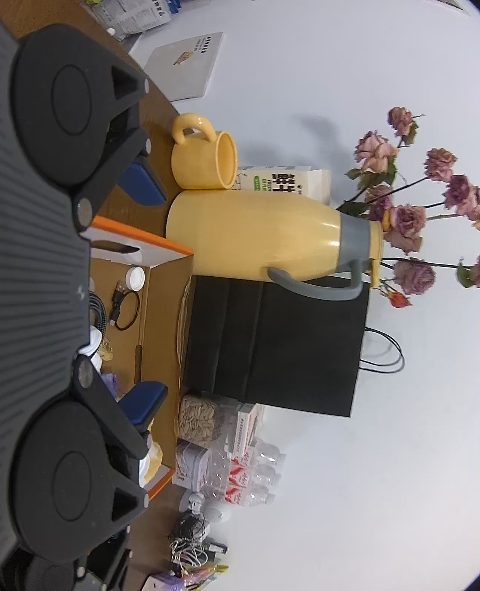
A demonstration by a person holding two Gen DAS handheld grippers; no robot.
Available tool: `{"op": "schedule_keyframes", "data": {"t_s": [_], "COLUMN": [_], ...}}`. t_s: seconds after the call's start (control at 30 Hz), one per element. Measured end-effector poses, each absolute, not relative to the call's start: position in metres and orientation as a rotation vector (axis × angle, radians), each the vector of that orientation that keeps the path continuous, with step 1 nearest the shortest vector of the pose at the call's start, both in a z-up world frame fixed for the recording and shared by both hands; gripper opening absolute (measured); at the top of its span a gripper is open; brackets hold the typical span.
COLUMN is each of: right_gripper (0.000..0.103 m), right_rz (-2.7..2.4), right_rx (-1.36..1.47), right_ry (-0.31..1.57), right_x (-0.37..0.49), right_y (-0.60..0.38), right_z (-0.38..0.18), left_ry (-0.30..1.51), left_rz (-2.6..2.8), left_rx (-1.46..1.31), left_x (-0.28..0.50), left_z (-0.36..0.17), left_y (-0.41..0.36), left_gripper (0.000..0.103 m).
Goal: Organize objects
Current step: 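Lower the ridged cap into the box and open the right tool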
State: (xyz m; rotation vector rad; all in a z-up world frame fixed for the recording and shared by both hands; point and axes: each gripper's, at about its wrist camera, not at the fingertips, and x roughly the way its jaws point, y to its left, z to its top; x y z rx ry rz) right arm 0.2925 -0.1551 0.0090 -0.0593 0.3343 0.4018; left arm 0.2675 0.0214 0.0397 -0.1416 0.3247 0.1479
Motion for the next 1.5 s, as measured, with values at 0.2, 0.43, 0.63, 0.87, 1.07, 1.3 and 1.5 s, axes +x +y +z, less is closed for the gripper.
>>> {"op": "schedule_keyframes", "data": {"t_s": [0.2,0.43,0.63,0.87,1.07,1.3,1.5], "right_gripper": [0.039,0.059,0.099,0.103,0.103,0.103,0.103], "right_rz": [0.406,0.381,0.384,0.375,0.365,0.353,0.386], "right_rx": [-0.057,-0.067,-0.078,-0.079,-0.064,-0.04,-0.015], "right_ry": [0.373,0.368,0.339,0.338,0.335,0.302,0.286], "right_x": [0.305,0.303,0.295,0.291,0.286,0.26,0.217], "right_y": [-0.156,-0.158,-0.157,-0.157,-0.162,-0.179,-0.196], "right_z": [-0.006,-0.008,-0.007,-0.005,-0.001,0.016,0.029], "left_ry": [0.342,0.327,0.32,0.305,0.286,0.269,0.319], "left_rz": [0.149,0.152,0.154,0.15,0.148,0.156,0.132], "left_rx": [-0.121,-0.125,-0.144,-0.139,-0.134,-0.103,-0.048], "left_x": [0.277,0.27,0.266,0.262,0.253,0.215,0.174], "left_z": [0.029,0.028,0.029,0.031,0.038,0.05,0.052], "left_y": [0.016,0.021,0.027,0.027,0.025,0.02,0.012], "left_gripper": [0.103,0.103,0.103,0.103,0.103,0.103,0.103]}}
